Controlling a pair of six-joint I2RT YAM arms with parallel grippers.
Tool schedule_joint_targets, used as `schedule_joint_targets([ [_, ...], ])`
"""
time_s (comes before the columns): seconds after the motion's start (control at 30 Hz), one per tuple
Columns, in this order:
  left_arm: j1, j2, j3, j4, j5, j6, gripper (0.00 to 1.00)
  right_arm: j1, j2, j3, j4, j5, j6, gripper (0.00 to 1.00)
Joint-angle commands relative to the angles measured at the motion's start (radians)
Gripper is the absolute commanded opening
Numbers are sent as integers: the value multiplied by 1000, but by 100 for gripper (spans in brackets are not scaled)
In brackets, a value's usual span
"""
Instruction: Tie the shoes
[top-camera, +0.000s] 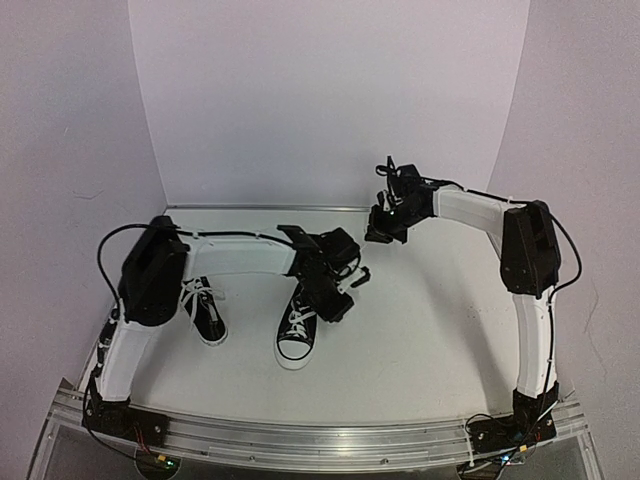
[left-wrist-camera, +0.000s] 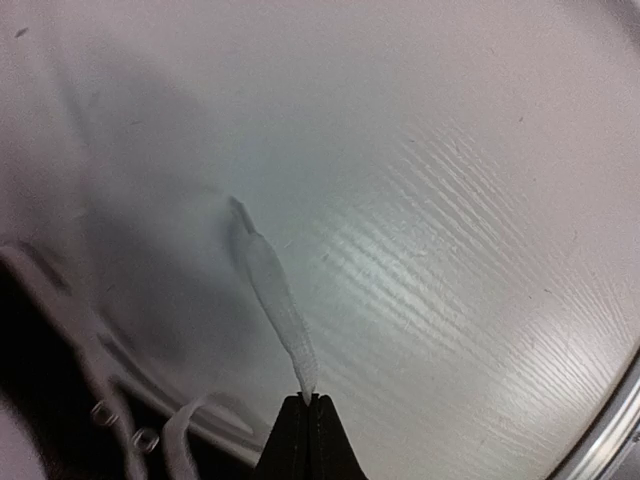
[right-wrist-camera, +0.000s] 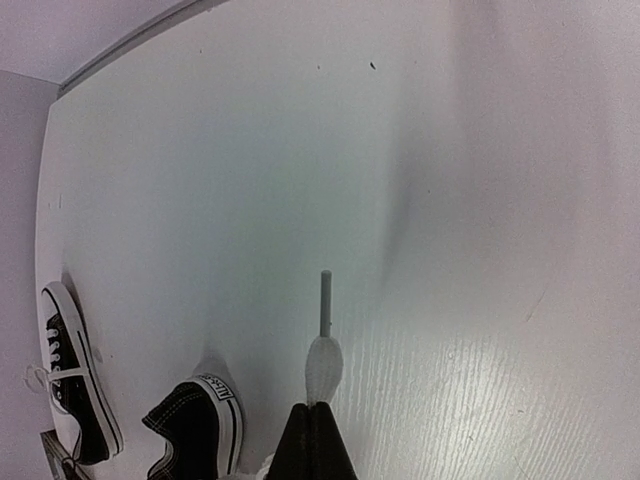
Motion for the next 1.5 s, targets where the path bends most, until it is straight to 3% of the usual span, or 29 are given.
schedule_joint_targets([
  [0.0, 161, -332, -154, 84, -12, -132, 0, 7, -77, -134, 40, -86, -9, 0],
  [0.1, 226, -421, -282, 89, -76, -115, 0, 41, -119, -240, 85, -124, -11, 0],
  [0.33, 295, -441, -488, 73, -124, -131, 0, 150, -138, -361, 111, -171, -37, 0],
  [0.57, 280, -391, -609, 219, 0, -117, 0, 198, -94, -398, 140, -244, -39, 0],
  [1.0, 89, -204, -417, 331, 174, -121, 0, 163, -161, -573, 199, -342, -43, 0],
  [1.17, 101, -246, -456, 386, 194, -168, 0, 153, -182, -614, 197, -325, -53, 0],
  [1.33, 107, -286, -470, 347, 196, -123, 0, 151, -195, -607, 195, -304, -47, 0],
  [1.47, 157, -372, -512, 349, 186, -172, 0, 96, -283, -612, 187, -263, -33, 0],
])
